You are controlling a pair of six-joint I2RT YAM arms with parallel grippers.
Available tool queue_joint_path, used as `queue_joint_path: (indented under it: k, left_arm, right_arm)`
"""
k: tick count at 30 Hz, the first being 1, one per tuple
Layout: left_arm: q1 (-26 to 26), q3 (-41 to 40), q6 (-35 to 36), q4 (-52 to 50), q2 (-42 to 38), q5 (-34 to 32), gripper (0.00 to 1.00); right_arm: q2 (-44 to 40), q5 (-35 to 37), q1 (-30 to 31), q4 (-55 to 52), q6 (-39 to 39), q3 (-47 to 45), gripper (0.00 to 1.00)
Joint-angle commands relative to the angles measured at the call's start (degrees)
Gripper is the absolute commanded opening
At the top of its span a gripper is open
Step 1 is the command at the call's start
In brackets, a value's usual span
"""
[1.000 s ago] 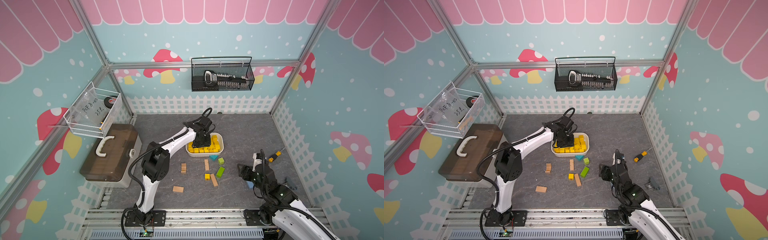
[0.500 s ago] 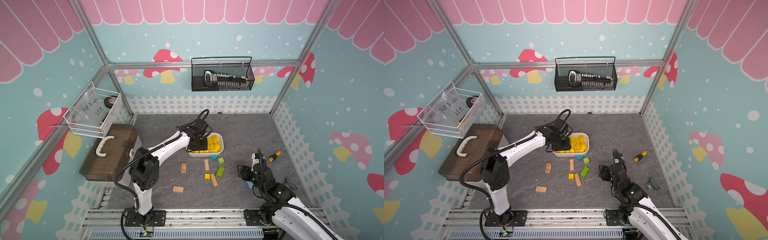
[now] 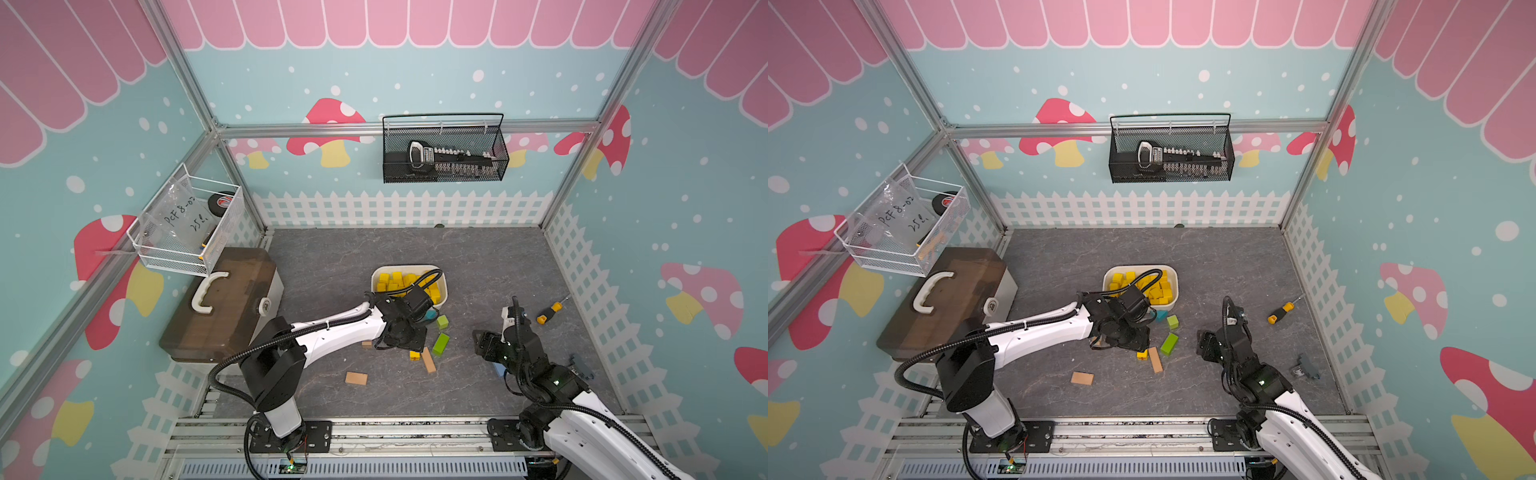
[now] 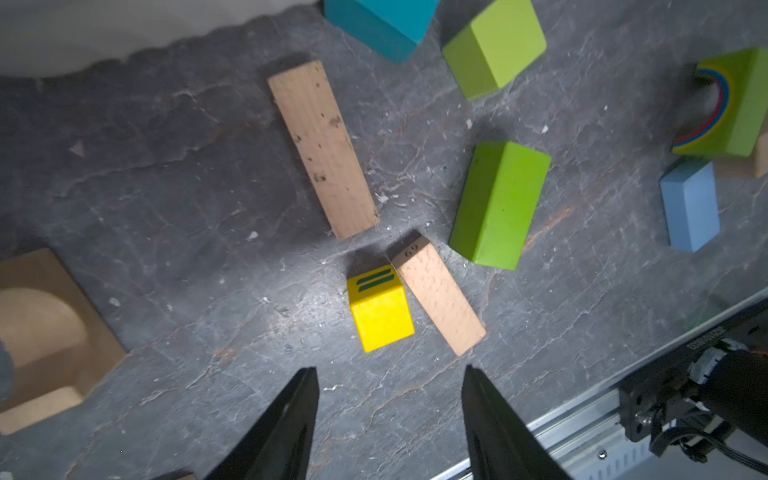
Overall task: Pick out the yellow building blocks
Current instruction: Place the building block in the storage box, then pick up the building block from the center of the board.
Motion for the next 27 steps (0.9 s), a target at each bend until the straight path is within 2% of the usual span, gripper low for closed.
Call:
queue_joint_path:
  k: [1,11,19,22,27]
  left_arm:
    - [-2.13,-1.26,-3.61,2.35,0.52,-3.55,0.60]
    - [-4.67,-0.25,-5.40,0.05,4.41,-10.10,0.61]
    - [-4.67,1.18,-4.36,-0.41,8.68,-10.01,0.60]
    - [-4.67,1.31,-4.23,-0.18,9.28,-10.14,0.55]
    - [-4.11,2.44,-2.94,-0.01,8.93,-9.73,0.38]
  right_arm:
    - [0.16,0.71,-0.05,0.59,0.61,1.37,0.77]
    - [-0.14,0.75,0.00,0.54,0.74,1.33,0.77]
    - [-0.31,0.78,-0.01,0.55,0.65,1.26,0.76]
    - [-0.40,0.78,0.01,0.55,0.65,1.22,0.76]
    - [-0.38,0.71,-0.03,0.55,0.65,1.18,0.76]
